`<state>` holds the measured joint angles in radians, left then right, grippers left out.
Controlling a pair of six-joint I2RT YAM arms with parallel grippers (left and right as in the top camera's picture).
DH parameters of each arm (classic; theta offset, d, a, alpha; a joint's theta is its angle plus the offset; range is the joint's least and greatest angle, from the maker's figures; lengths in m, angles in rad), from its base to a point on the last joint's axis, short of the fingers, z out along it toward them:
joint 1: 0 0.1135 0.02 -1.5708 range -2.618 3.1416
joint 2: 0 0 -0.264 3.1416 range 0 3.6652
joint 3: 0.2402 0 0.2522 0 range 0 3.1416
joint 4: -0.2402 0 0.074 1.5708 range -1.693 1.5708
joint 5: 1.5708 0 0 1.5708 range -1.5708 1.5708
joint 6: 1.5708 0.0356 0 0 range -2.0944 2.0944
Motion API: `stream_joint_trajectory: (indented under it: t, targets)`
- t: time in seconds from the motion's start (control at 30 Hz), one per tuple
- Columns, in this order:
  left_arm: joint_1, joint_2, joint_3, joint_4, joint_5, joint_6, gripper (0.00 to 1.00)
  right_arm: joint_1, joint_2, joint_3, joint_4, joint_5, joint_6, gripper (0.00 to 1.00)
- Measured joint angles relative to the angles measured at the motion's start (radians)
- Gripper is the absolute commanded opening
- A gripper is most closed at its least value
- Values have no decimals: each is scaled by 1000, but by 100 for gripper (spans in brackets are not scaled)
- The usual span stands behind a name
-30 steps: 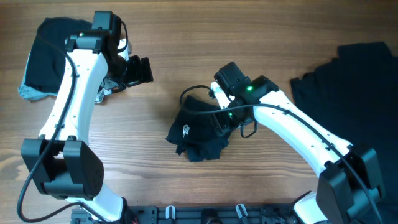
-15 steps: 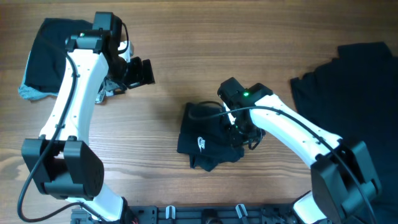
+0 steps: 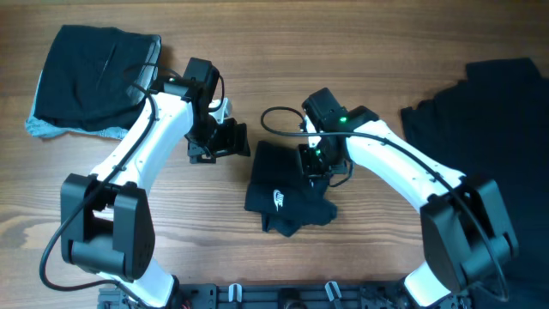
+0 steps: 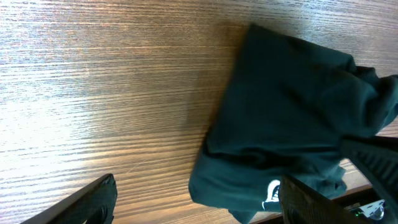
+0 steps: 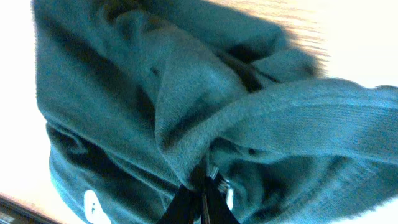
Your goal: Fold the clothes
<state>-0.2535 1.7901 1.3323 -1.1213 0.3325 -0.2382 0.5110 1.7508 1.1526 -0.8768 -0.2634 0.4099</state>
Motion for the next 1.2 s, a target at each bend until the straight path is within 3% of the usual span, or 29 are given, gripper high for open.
stream_joint_trajectory:
  t: [0.03, 0.07, 0.1, 0.13, 0.2, 0.27, 0.37, 0.57, 0.6, 0.63, 0.67, 0.73, 0.83, 0.9, 0.93, 0.97, 1.0, 1.17, 1.2]
  targets:
    - [0, 0, 0, 1, 1, 0, 86, -4, -30, 0, -42, 37, 16, 6]
    - [0, 0, 0, 2, 3, 0, 87, -6, -61, 2, -76, 67, 37, 16]
    - [0, 0, 0, 6, 4, -3, 89, -8, -87, 6, -117, 91, 59, 53]
    - [0, 0, 0, 10, 4, -3, 91, -8, -97, 9, -164, 116, 96, 50]
    - [0, 0, 0, 13, 7, -6, 91, -8, -97, 9, -182, 146, 138, 24]
    - [0, 0, 0, 20, 11, -7, 91, -10, -96, 9, -151, 125, 84, 8]
    - [0, 0, -1, 80, 45, -7, 89, -10, -96, 0, -120, 87, 26, 4]
    - [-74, 34, -3, 208, 147, -12, 80, -47, -27, -165, -27, 54, 42, 6]
    - [-91, 66, -3, 207, 153, -20, 56, -61, -21, -167, -26, 49, 43, 10]
    - [-108, 114, -4, 202, 163, -50, 42, -65, -21, -167, -26, 42, 46, 16]
    - [-108, 124, -5, 193, 167, -64, 38, -65, -21, -167, -27, 34, 50, 17]
    - [-105, 125, -5, 129, 186, -82, 21, -68, -23, -164, -27, 25, 53, 20]
    - [-118, 125, -6, 36, 195, -70, 30, -124, -117, -117, -51, 17, 57, 28]
    - [-154, 125, -17, 38, 197, -59, 30, -179, -209, -64, -68, 15, 59, 31]
    - [-177, 124, -43, 50, 198, -59, 27, -209, -264, -45, -76, 17, 60, 32]
    - [-206, 124, -100, 74, 201, -60, 13, -230, -308, -35, -77, 17, 60, 32]
    - [-222, 125, -140, 119, 201, -68, 5, -238, -328, -32, -76, 16, 60, 33]
    - [-173, 129, -230, 321, 175, -204, 5, -240, -341, -32, -52, 16, 61, 33]
    - [-119, 129, -232, 431, 179, -247, 7, -240, -341, -32, -39, 16, 61, 33]
